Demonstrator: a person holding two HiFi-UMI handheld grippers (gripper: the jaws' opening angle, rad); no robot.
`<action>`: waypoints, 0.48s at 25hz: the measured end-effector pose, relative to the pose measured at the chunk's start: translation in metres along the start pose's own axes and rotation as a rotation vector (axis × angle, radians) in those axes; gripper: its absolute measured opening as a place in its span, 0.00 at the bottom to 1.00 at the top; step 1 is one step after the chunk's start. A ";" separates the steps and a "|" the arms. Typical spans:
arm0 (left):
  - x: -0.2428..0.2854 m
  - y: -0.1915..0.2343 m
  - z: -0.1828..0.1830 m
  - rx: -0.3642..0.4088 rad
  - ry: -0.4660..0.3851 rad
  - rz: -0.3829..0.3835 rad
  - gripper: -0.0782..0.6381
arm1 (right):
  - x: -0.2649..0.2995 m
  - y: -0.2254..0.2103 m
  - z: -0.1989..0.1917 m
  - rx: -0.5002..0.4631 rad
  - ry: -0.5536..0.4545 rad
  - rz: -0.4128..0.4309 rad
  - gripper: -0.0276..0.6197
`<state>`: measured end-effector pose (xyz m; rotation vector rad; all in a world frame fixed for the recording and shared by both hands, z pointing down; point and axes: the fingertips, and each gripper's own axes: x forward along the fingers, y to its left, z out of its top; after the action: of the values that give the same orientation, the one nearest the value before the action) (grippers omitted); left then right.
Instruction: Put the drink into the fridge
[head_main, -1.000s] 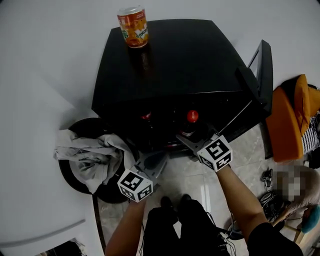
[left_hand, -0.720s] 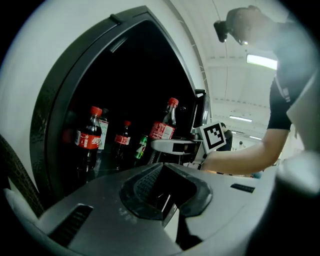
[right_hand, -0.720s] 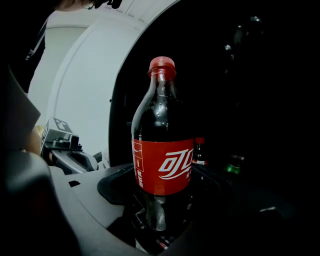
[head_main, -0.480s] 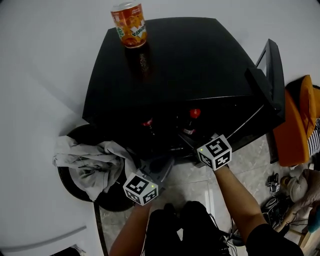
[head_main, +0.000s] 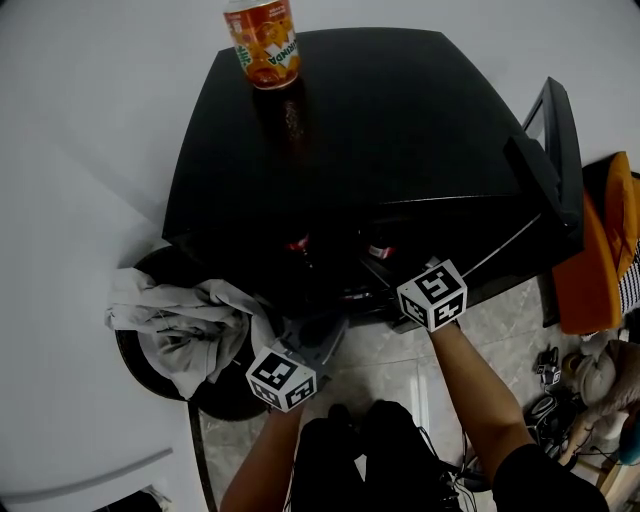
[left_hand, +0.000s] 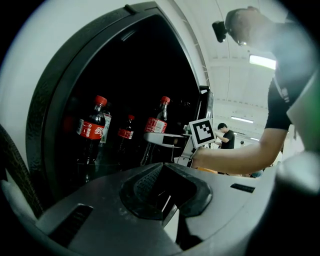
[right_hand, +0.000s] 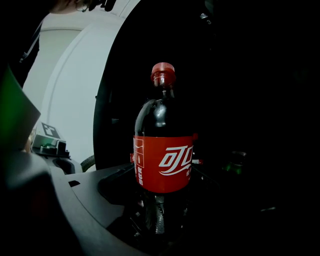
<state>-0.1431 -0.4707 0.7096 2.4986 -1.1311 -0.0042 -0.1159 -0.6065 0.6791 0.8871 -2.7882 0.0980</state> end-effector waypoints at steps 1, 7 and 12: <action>0.000 0.000 0.000 -0.004 -0.001 0.002 0.13 | 0.002 0.001 0.000 -0.003 0.001 0.004 0.54; -0.002 0.000 0.003 -0.013 0.001 0.004 0.13 | 0.004 0.000 0.000 -0.004 -0.016 0.002 0.54; -0.002 -0.001 0.006 -0.023 -0.003 0.004 0.12 | 0.003 0.001 0.009 -0.005 -0.054 0.012 0.54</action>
<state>-0.1450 -0.4705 0.7030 2.4770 -1.1309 -0.0196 -0.1208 -0.6087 0.6710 0.8845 -2.8426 0.0707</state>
